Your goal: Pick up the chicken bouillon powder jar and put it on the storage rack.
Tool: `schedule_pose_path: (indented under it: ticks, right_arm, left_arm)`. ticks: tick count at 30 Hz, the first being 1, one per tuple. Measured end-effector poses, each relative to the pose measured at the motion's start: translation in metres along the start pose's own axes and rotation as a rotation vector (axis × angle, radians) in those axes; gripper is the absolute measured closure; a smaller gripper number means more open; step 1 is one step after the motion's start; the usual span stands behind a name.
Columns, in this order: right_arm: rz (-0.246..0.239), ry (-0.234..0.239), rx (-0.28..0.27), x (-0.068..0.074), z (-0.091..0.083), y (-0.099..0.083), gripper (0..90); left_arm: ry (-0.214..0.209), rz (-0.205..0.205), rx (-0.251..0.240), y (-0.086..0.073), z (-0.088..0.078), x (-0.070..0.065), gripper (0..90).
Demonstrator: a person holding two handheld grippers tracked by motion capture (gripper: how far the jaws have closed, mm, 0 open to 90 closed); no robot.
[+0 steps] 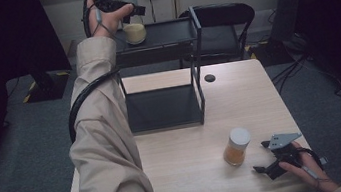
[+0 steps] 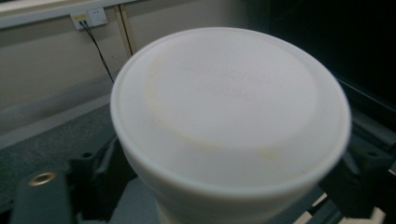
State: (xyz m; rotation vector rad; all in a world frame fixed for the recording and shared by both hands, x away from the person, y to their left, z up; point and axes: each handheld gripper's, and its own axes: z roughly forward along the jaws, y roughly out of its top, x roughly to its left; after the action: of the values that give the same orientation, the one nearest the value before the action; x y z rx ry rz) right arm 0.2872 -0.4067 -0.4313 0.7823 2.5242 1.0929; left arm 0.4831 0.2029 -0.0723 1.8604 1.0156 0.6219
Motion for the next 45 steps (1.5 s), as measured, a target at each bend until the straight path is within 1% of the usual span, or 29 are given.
schedule_pose_path:
  ticks: [2, 3, 6, 8, 12, 15, 16, 17, 19, 20, 22, 24, 28, 30, 32, 33, 36, 38, 41, 45]
  right_arm:
    - [0.000, 0.000, 0.000, 0.000, 0.000, 0.000, 0.0]
    - [0.000, 0.000, 0.000, 0.000, 0.000, 0.000, 0.0]
    - [0.000, 0.000, 0.000, 0.000, 0.000, 0.000, 0.0]
    - [0.000, 0.000, -0.001, 0.000, 0.000, 0.000, 0.0]
    - [0.000, -0.001, -0.002, 0.000, 0.000, 0.000, 0.0]
    - [0.000, -0.001, -0.002, 0.000, 0.000, 0.000, 0.0]
    - [0.000, -0.001, -0.002, 0.000, 0.000, 0.000, 0.0]
    - [0.000, -0.001, -0.002, 0.000, 0.000, 0.000, 0.0]
    - [0.000, -0.001, -0.002, 0.000, 0.000, 0.000, 0.0]
    - [0.000, -0.001, -0.002, 0.000, 0.000, 0.000, 0.0]
    - [0.000, -0.001, -0.002, 0.000, 0.000, -0.001, 0.0]
    - [0.001, -0.001, -0.002, 0.000, 0.000, -0.001, 0.0]
    - [0.001, -0.002, -0.002, 0.000, 0.000, -0.001, 0.0]
    - [0.001, -0.002, -0.002, 0.000, 0.000, -0.001, 0.0]
    - [0.000, -0.002, -0.003, 0.000, 0.000, -0.001, 0.0]
    - [0.000, -0.002, -0.003, 0.000, 0.000, -0.001, 0.0]
    - [-0.001, -0.002, -0.002, 0.000, 0.000, 0.000, 0.0]
    - [-0.001, -0.002, -0.002, 0.000, 0.000, -0.001, 0.0]
    - [0.000, -0.002, -0.002, 0.000, 0.000, -0.001, 0.0]
    - [0.000, -0.002, -0.002, 0.000, 0.000, -0.001, 0.0]
  left_arm:
    - [-0.001, -0.002, -0.005, -0.004, -0.003, -0.002, 5.9]
    - [-0.006, -0.007, -0.005, -0.005, -0.005, -0.002, 4.1]
    - [-0.017, -0.010, -0.024, -0.015, -0.011, -0.002, 0.2]
    - [-0.014, -0.012, -0.031, -0.023, -0.015, -0.003, 0.3]
    - [-0.036, -0.017, -0.046, -0.038, -0.022, -0.002, 0.6]
    - [-0.041, -0.016, -0.059, -0.050, -0.027, -0.003, 0.8]
    - [-0.046, -0.015, -0.061, -0.052, -0.029, -0.003, 0.8]
    - [-0.050, -0.001, -0.062, -0.057, -0.031, -0.004, 0.9]
    - [-0.054, 0.010, -0.060, -0.064, -0.034, -0.005, 1.0]
    - [-0.058, 0.011, -0.061, -0.068, -0.035, -0.005, 1.2]
    - [-0.065, 0.000, -0.063, -0.076, -0.039, -0.006, 1.2]
    - [-0.077, -0.001, -0.079, -0.086, -0.042, -0.006, 1.2]
    - [-0.084, 0.002, -0.076, -0.101, -0.047, -0.007, 1.3]
    - [-0.090, 0.013, -0.075, -0.108, -0.050, -0.008, 1.3]
    - [-0.096, 0.015, -0.080, -0.116, -0.052, -0.010, 1.3]
    - [-0.101, 0.010, -0.086, -0.120, -0.053, -0.011, 1.3]
    - [-0.118, 0.032, -0.088, -0.128, -0.055, -0.014, 1.3]
    - [-0.130, 0.038, -0.091, -0.134, -0.055, -0.016, 1.3]
    - [-0.133, 0.038, -0.090, -0.142, -0.052, -0.019, 1.3]
    - [-0.155, 0.040, -0.091, -0.155, -0.048, -0.020, 1.3]
